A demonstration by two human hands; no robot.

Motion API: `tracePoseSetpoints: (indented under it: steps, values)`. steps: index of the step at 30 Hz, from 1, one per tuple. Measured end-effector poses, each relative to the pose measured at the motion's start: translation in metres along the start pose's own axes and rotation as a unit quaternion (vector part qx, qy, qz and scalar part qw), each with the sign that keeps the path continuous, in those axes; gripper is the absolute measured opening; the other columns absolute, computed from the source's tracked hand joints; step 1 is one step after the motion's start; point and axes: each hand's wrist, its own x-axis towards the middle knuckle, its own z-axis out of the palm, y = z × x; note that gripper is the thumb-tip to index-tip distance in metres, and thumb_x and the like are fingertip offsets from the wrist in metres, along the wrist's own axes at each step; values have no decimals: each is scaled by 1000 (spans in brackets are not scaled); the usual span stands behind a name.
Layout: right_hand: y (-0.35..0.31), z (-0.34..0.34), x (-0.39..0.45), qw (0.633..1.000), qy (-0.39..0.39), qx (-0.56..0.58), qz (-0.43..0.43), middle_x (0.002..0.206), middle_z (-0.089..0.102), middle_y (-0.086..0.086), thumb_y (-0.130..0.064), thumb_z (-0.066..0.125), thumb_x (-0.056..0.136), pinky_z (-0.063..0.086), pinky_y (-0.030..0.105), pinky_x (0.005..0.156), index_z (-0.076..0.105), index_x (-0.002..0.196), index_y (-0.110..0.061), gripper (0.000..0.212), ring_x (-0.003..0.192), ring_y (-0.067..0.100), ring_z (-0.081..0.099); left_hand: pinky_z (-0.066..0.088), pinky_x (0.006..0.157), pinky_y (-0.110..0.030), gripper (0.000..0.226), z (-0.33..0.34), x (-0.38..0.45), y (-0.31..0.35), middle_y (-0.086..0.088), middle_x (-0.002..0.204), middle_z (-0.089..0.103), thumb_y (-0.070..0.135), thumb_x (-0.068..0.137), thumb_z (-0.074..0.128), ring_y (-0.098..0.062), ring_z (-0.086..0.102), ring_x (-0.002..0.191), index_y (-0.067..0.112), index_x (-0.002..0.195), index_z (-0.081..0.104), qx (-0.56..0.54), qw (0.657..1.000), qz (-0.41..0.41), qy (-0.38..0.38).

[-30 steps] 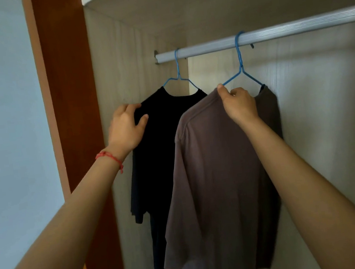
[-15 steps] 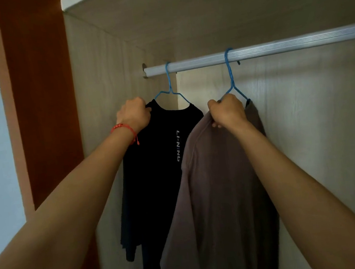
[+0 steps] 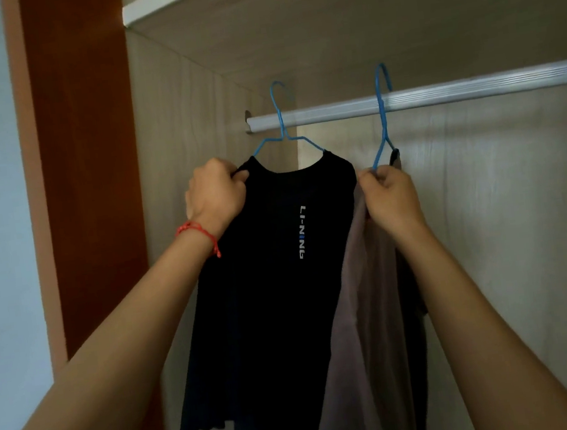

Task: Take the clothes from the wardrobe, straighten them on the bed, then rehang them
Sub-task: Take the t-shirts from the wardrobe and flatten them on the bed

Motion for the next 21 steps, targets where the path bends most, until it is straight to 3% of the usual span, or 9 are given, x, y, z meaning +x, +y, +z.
tracePoseSetpoints:
  steps: [3,8,13,18,21]
  values:
    - [-7,-11,-7,1000,-11,-9,-28,56,44,-3,-21,46,92,35,26,54,40,57,-19,35,57,14,44,45,71,-38,27,-11,-21,1,-25,93,67,30,88,54,-43,60,94,6,87,67,-5,1000,-5,16]
    - [-29,-21,-15,997,-43,45,-50,55,45,-1,-21,48,89,41,30,62,41,56,-17,34,60,17,49,39,66,-35,26,-51,-57,16,-24,90,65,29,88,53,-43,58,92,7,84,66,17,998,-30,55]
    - [-36,-29,-56,989,-101,88,-70,43,49,-4,-21,48,90,30,13,43,41,55,-17,36,41,-1,45,35,63,-33,27,-96,-112,24,-14,73,56,28,87,54,-40,57,83,5,77,65,54,992,-59,96]
    - [-53,-35,-102,976,-156,151,-30,57,51,-3,-18,49,90,37,25,65,50,62,-14,28,58,11,48,42,64,-34,25,-150,-169,28,-14,71,61,26,86,56,-36,58,81,6,77,67,105,983,-80,124]
    - [-74,-42,-133,968,-186,167,-19,60,50,-2,-18,47,89,36,25,65,52,67,-8,24,70,18,51,36,60,-31,26,-193,-196,34,-7,56,51,25,87,55,-32,54,71,6,72,65,135,978,-102,122]
